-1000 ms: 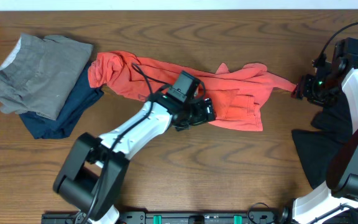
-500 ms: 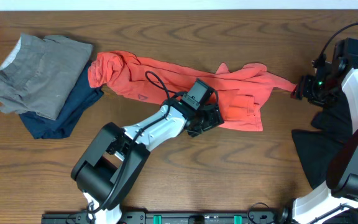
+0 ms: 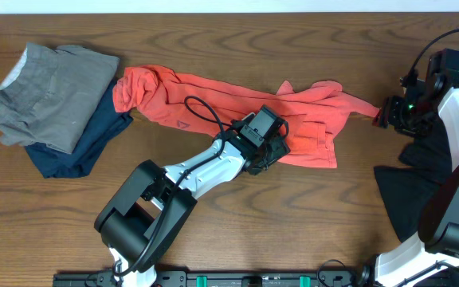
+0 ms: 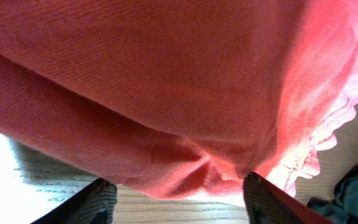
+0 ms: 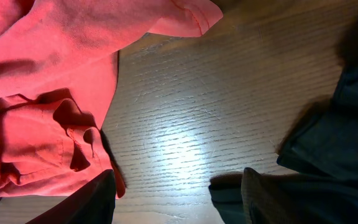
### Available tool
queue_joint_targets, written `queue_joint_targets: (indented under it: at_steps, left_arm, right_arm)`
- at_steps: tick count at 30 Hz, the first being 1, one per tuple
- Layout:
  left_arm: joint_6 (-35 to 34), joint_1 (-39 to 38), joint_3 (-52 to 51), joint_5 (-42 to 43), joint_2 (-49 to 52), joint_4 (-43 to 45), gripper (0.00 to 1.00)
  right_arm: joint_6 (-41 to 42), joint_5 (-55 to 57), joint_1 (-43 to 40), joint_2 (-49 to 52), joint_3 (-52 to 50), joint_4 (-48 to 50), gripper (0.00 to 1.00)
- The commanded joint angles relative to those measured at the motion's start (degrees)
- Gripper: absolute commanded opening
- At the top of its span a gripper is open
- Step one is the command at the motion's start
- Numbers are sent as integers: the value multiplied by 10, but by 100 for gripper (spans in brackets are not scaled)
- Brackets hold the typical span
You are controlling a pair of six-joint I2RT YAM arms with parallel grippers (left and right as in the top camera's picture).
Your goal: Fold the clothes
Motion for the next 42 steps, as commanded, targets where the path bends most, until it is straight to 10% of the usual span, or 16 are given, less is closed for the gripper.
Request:
queue_joint_targets:
  at_steps: [1,8,13,20,30,42]
  left_arm:
    - [-25,-1,-3,-18,11,3,62]
    - [-25,-10,-3,-9,29,2,45]
    - [-25,-12,-3,6,29,-2,6]
    - [40,14,-3,16,16,-108,6]
    - [241,141,-3,-112,-95,-499,6]
    - [278,193,-3,-121,-160,-526,6]
  right_arm:
    - [-13,0,5,0,-2,-1,63]
    - [-13,0,5,0,-2,-1,63]
    - [-13,0,5,0,-2,-1,63]
    - [-12,-1,5,0,-2,-7,60]
    - [-13,-64,9,0,-6,-94,62]
    - [38,-63,64,0,-119,-32,73]
